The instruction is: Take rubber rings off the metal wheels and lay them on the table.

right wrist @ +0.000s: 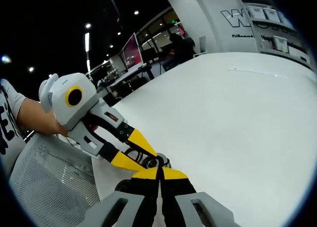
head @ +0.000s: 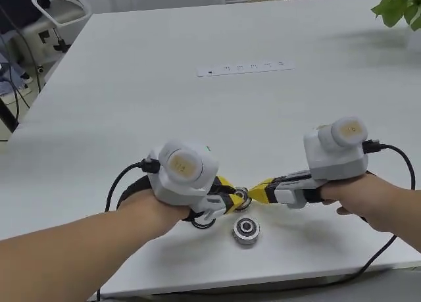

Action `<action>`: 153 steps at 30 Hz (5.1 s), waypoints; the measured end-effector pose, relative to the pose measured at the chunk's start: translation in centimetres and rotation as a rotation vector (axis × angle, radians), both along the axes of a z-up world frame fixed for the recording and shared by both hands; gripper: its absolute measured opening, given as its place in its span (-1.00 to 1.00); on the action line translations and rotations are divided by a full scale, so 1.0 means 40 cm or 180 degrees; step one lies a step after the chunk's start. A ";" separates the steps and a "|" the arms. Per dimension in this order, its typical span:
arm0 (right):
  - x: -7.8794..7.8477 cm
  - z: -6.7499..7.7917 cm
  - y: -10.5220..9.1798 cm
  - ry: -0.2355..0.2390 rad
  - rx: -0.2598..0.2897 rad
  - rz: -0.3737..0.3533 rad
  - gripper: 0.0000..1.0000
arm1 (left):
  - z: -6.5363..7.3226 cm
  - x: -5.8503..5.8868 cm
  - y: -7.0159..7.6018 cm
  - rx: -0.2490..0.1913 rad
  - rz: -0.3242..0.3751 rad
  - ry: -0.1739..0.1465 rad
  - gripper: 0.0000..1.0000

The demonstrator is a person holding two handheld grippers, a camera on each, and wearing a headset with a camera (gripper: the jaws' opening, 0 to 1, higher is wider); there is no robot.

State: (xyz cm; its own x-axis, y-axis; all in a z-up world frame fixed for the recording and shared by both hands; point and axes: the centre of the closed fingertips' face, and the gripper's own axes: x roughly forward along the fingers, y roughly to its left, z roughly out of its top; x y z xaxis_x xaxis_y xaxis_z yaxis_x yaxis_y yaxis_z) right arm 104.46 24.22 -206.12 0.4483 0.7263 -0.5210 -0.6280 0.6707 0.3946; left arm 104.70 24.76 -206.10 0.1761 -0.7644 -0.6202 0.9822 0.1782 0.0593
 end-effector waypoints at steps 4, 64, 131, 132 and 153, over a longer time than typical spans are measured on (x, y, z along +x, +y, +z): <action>-0.004 0.003 0.013 -0.0042 -0.0029 0.0047 -1.00 | -0.001 0.000 -0.001 0.0015 -0.0005 -0.0002 -0.87; -0.009 0.067 0.028 -0.0177 0.0119 0.0090 -1.00 | 0.124 -0.051 0.087 -0.0300 -0.0093 0.0041 -0.19; -0.026 0.005 0.167 0.0076 0.0133 0.0430 -1.00 | 0.131 -0.059 0.298 -0.0386 0.0434 0.0060 0.21; -0.026 0.005 0.167 0.0074 0.0129 0.0431 -1.00 | 0.130 -0.059 0.298 -0.0386 0.0435 0.0061 0.21; -0.005 -0.005 0.166 0.0025 0.0064 0.0391 -1.00 | 0.115 -0.050 0.304 -0.0344 0.0465 0.0102 0.20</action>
